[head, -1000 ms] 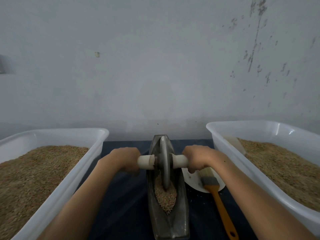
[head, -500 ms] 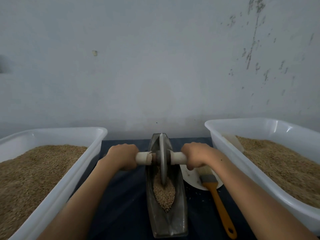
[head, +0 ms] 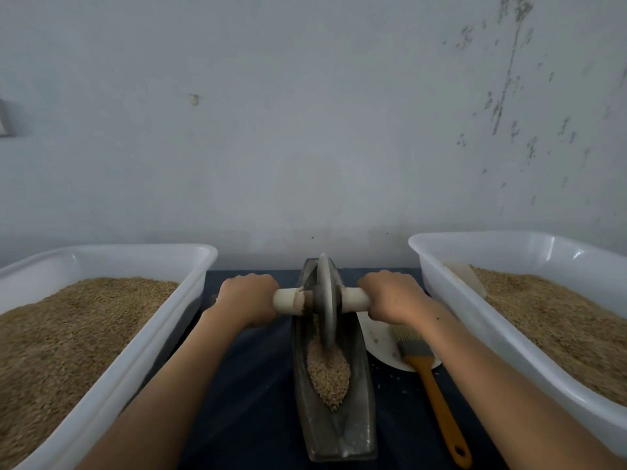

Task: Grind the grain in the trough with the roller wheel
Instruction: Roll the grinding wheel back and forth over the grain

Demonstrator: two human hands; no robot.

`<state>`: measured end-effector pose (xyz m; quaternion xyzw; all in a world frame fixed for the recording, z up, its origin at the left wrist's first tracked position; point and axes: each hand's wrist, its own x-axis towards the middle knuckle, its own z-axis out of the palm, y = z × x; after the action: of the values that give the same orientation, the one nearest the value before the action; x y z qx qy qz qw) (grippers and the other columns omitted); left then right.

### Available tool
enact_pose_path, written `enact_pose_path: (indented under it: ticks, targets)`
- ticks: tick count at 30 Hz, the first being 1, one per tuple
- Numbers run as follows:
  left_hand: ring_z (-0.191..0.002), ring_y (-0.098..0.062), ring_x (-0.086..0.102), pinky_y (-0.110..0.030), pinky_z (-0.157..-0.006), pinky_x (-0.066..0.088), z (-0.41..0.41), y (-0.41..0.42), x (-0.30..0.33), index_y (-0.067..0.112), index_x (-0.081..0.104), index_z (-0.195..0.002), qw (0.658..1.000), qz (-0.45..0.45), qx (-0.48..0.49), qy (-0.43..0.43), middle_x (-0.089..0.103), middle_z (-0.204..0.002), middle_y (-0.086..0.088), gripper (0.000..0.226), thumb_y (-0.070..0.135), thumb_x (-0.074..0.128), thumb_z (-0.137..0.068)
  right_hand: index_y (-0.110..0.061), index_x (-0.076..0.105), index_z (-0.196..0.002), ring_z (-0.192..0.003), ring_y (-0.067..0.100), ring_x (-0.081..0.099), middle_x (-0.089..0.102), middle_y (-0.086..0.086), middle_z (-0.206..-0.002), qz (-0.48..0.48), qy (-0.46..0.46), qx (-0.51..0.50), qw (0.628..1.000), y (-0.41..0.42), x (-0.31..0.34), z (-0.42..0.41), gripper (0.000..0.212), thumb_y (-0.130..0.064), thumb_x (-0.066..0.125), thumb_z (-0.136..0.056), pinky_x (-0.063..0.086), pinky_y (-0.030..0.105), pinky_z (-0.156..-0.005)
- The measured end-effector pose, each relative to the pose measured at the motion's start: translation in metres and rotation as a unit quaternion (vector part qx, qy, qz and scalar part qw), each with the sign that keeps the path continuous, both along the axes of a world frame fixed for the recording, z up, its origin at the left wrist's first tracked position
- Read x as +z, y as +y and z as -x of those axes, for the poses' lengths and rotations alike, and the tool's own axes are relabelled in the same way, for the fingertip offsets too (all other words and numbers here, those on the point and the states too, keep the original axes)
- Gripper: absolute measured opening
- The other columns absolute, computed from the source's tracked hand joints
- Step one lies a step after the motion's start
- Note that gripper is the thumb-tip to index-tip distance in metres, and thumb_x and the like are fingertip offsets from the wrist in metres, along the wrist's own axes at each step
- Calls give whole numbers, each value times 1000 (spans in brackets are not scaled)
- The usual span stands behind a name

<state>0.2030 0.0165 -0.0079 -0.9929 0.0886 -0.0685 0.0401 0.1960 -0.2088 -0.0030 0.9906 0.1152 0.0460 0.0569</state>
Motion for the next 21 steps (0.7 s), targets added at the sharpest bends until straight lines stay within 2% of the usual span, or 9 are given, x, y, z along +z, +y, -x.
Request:
enact_pose_path:
  ticks: [3,5,10,12,15,17,21]
  targets:
    - [-93,-20,60,-30,-71,39,0,-1,-7,24,55,-107,997,9,8,-79,63,-103,1,22,26,57,-84,-19,55,-100,-88,23,60,64,3,-98,-12,-96,1,995,3,-8,0,14,-13,55,-88,37,32,-67]
    - [-93,-19,60,-30,-73,40,0,0,-9,23,55,-107,997,15,9,-74,62,-104,1,22,25,58,-85,-19,55,-99,-87,24,60,64,4,-97,-9,-101,5,995,4,-7,1,14,-12,54,-88,37,32,-67]
    - [-84,-17,55,-30,-73,41,4,0,4,21,56,-112,998,-20,19,50,61,-99,1,34,27,66,-80,-14,57,-116,-88,21,59,63,6,-105,18,52,0,998,2,7,8,31,-16,64,-86,41,29,-68]
    - [-78,-15,55,-29,-71,42,7,0,10,20,57,-108,992,-26,16,119,59,-86,4,33,24,70,-77,-11,57,-118,-87,21,62,65,7,-104,10,136,-10,991,0,12,11,38,-18,69,-83,44,27,-65]
    - [-65,-11,56,-24,-67,44,8,3,13,16,58,-94,980,-8,-8,201,57,-69,4,23,15,71,-75,-5,60,-115,-64,14,58,63,6,-84,-37,232,-27,972,0,16,12,37,-15,72,-82,43,20,-53]
    - [-60,-10,56,-22,-64,44,8,4,14,13,60,-93,975,8,-13,220,58,-67,3,20,14,71,-76,-5,60,-114,-58,12,54,61,4,-81,-43,232,-34,971,1,16,11,35,-14,72,-82,43,19,-51]
    - [-59,-9,55,-25,-65,44,6,2,12,15,61,-90,983,16,-3,183,58,-66,5,19,18,72,-75,-10,61,-116,-79,19,66,67,9,-99,-15,166,-29,986,2,12,7,35,-15,69,-82,49,26,-63]
